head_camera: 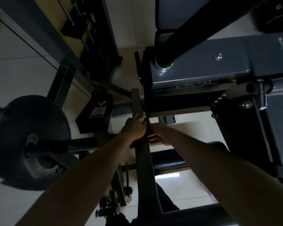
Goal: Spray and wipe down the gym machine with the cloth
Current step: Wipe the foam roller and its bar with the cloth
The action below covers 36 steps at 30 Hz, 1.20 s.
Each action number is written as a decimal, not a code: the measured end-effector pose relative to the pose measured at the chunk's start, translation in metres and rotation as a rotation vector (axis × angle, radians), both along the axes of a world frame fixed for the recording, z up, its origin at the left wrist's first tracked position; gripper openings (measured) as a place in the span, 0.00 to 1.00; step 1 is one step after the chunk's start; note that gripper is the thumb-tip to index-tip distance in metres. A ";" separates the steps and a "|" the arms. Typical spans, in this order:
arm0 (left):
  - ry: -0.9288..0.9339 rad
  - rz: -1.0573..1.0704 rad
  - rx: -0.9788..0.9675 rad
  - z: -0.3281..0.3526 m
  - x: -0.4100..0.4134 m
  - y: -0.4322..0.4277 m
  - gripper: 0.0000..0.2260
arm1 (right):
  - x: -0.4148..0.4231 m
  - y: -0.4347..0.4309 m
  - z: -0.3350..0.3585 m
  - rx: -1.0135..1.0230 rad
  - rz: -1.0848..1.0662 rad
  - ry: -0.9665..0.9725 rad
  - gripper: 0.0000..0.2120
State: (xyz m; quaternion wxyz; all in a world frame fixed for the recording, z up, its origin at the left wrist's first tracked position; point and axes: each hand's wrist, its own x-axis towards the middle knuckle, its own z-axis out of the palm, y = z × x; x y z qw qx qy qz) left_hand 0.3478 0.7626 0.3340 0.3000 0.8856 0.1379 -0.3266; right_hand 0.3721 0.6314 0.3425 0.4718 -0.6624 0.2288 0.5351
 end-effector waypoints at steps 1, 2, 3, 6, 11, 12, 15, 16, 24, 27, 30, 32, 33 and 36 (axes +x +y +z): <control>0.025 0.010 -0.001 -0.003 0.006 0.001 0.23 | -0.002 0.001 -0.001 0.007 -0.004 -0.004 0.19; 0.043 -0.004 0.020 -0.005 0.007 0.000 0.23 | -0.005 0.001 0.001 0.004 -0.010 -0.005 0.19; 0.044 -0.025 0.035 -0.005 0.006 -0.002 0.23 | -0.006 0.002 0.003 -0.001 -0.019 -0.006 0.17; -0.085 -0.014 0.051 0.003 -0.011 -0.008 0.18 | -0.015 0.002 0.011 -0.035 -0.018 0.007 0.13; -0.230 -0.107 0.067 0.025 -0.048 -0.013 0.14 | -0.029 0.004 0.039 -0.072 0.141 0.027 0.15; -0.250 -0.104 0.057 0.029 -0.055 -0.014 0.13 | -0.032 0.002 0.045 -0.078 0.190 0.037 0.15; -0.302 -0.113 0.027 0.044 -0.078 -0.015 0.13 | -0.041 -0.010 0.069 -0.073 0.301 0.072 0.12; -0.335 -0.129 0.018 0.048 -0.084 -0.015 0.12 | -0.044 -0.014 0.075 -0.069 0.323 0.093 0.12; -0.338 -0.071 -0.235 0.078 -0.148 -0.011 0.10 | -0.073 -0.027 0.115 -0.088 0.498 0.139 0.21; -0.298 -0.058 -0.232 0.076 -0.143 -0.010 0.15 | -0.078 -0.022 0.115 -0.130 0.505 0.039 0.20; -0.197 0.029 -0.212 0.070 -0.118 -0.015 0.13 | -0.075 -0.017 0.112 -0.182 0.500 -0.168 0.26; -0.147 0.029 -0.143 0.062 -0.110 -0.017 0.15 | -0.074 -0.013 0.119 -0.239 0.603 -0.315 0.25; -0.143 0.001 -0.120 0.058 -0.110 -0.016 0.17 | -0.072 -0.011 0.123 -0.271 0.677 -0.359 0.21; -0.135 -0.115 -0.145 0.072 -0.128 -0.011 0.17 | -0.071 -0.011 0.133 -0.350 0.789 -0.402 0.12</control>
